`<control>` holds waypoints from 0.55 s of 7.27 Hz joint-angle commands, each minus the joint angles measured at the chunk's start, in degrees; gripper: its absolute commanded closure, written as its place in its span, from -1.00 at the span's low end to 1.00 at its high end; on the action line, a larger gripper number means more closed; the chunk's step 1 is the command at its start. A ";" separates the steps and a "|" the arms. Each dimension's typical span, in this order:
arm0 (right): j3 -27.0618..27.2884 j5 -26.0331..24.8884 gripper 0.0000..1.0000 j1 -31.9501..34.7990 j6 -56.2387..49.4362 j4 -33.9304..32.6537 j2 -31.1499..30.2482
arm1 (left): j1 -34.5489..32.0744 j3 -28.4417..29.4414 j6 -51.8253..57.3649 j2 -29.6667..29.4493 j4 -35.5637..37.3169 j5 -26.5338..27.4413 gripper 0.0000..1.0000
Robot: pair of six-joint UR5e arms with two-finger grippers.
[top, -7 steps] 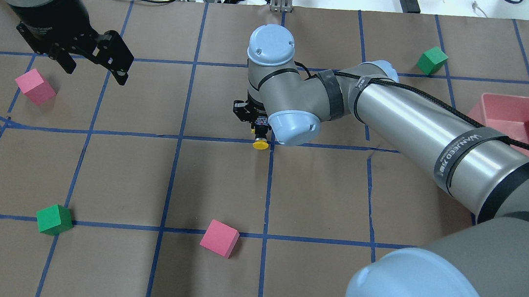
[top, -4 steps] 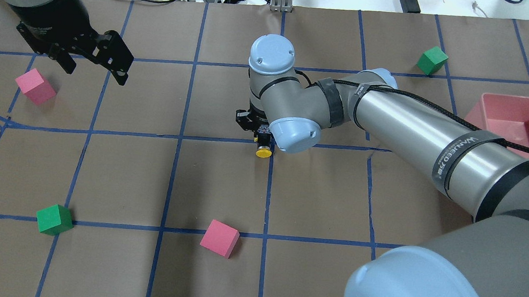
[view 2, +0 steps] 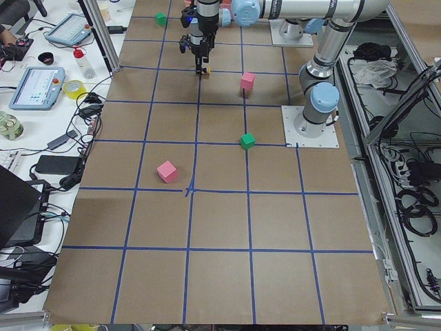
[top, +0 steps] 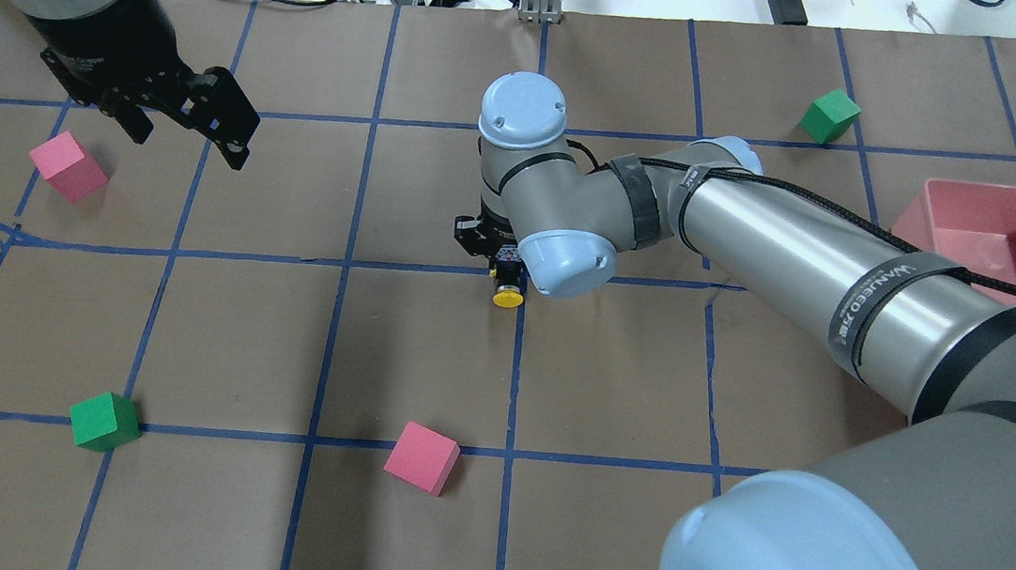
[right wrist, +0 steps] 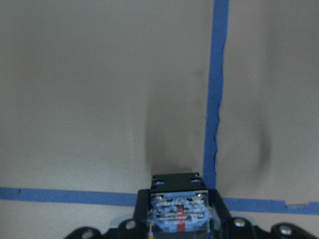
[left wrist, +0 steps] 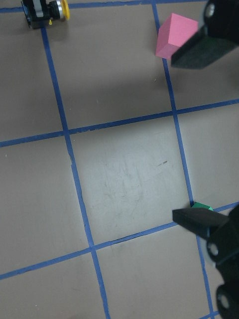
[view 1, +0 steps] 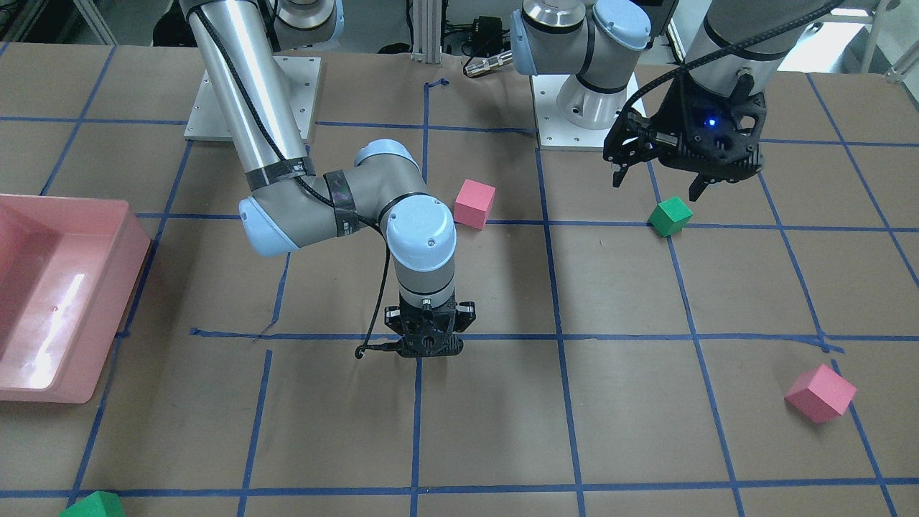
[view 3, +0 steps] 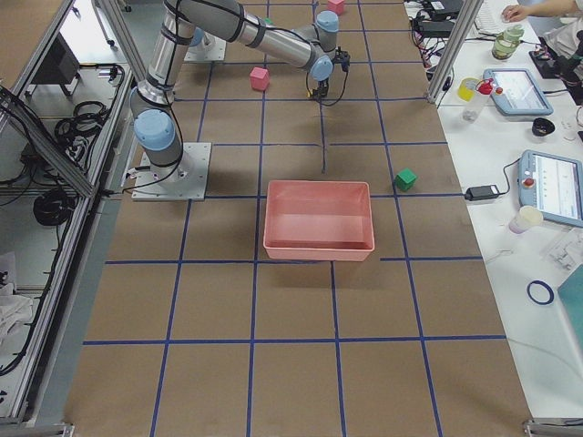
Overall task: Align button upright
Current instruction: 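Open the right gripper and raise it away from the switch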
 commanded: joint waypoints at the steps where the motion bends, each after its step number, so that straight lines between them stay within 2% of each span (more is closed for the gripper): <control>1: 0.50 0.00 0.04 0.00 0.00 0.08 -0.31 | -0.02 -0.18 0.10 0.16 0.08 -0.21 -1.00; 2: 0.50 0.26 -0.40 0.00 0.00 0.08 -0.40 | -0.02 -0.18 0.10 0.16 0.08 -0.21 -1.00; 3: 0.58 0.78 -0.99 0.00 0.09 0.26 -0.67 | -0.02 -0.18 0.10 0.16 0.08 -0.21 -1.00; 4: 0.67 0.62 -1.00 0.00 -0.35 0.78 -1.89 | -0.11 -0.01 -0.60 0.51 0.17 -0.21 -1.00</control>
